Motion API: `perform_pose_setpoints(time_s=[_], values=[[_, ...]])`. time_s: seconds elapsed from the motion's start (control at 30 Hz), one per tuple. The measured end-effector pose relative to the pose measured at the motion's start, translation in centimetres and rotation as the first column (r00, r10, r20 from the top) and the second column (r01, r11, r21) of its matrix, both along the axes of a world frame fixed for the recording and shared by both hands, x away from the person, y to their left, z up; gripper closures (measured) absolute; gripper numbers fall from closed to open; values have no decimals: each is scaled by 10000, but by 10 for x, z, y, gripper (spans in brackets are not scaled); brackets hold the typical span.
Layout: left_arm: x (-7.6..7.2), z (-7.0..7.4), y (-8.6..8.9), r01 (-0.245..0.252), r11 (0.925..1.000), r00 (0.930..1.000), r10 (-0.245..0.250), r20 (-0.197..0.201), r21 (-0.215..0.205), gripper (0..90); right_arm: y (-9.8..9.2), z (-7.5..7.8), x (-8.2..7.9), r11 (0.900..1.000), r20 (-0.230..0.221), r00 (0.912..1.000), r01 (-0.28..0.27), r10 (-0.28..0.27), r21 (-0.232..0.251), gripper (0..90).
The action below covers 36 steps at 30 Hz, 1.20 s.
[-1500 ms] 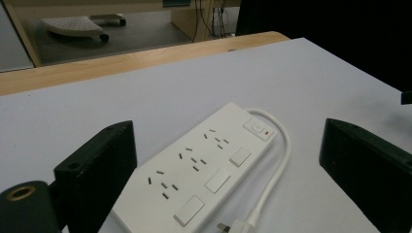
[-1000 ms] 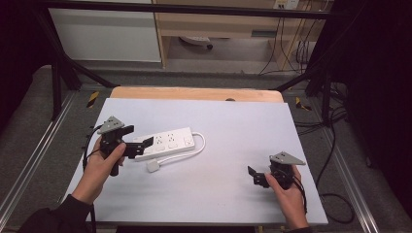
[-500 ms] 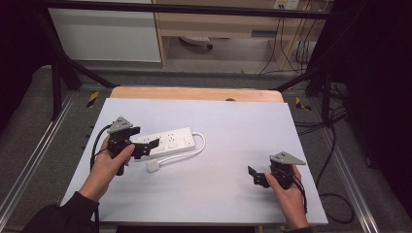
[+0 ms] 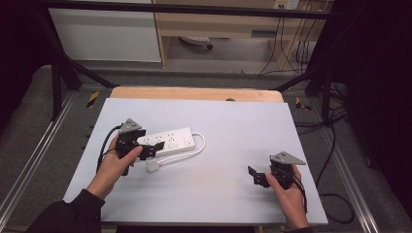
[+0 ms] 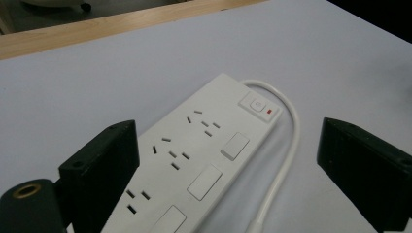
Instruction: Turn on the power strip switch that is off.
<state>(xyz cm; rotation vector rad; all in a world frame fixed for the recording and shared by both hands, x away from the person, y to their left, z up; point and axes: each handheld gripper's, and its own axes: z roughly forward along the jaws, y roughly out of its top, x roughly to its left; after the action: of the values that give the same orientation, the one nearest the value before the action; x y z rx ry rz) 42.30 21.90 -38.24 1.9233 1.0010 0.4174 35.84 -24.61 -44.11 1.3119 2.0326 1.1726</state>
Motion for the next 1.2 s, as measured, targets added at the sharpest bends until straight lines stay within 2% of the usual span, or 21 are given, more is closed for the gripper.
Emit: perform_pose_setpoints(time_s=[0.2, 0.47, 0.57, 0.63, 0.93, 1.2], values=[[3, -6, -2, -38, 10000, 10000, 38, 1, 80, 87, 0, 0, 0, 10000, 13, 10000, 0, 0, 7, 33], [5, -19, -4, -104, 9997, 9994, 112, -326, 224, 93, 0, 0, 0, 10000, 25, 10000, -12, 12, -28, 33], [5, -22, -5, -124, 9987, 9986, 149, -514, 492, 96, 0, 0, 0, 10000, 30, 10000, -23, 23, -40, 33], [6, -23, -5, -158, 9985, 9982, 187, -564, 519, 103, 0, 0, 0, 10000, 17, 10000, -12, 12, -26, 33], [7, -28, -8, -129, 9983, 9978, 165, -637, 571, 108, 0, 0, 0, 10000, 4, 10000, -8, 8, 6, 33], [8, -33, -12, -88, 9968, 9976, 142, -680, 795, 168, 0, 0, 0, 10000, 4, 10000, -50, 50, -38, 33]])
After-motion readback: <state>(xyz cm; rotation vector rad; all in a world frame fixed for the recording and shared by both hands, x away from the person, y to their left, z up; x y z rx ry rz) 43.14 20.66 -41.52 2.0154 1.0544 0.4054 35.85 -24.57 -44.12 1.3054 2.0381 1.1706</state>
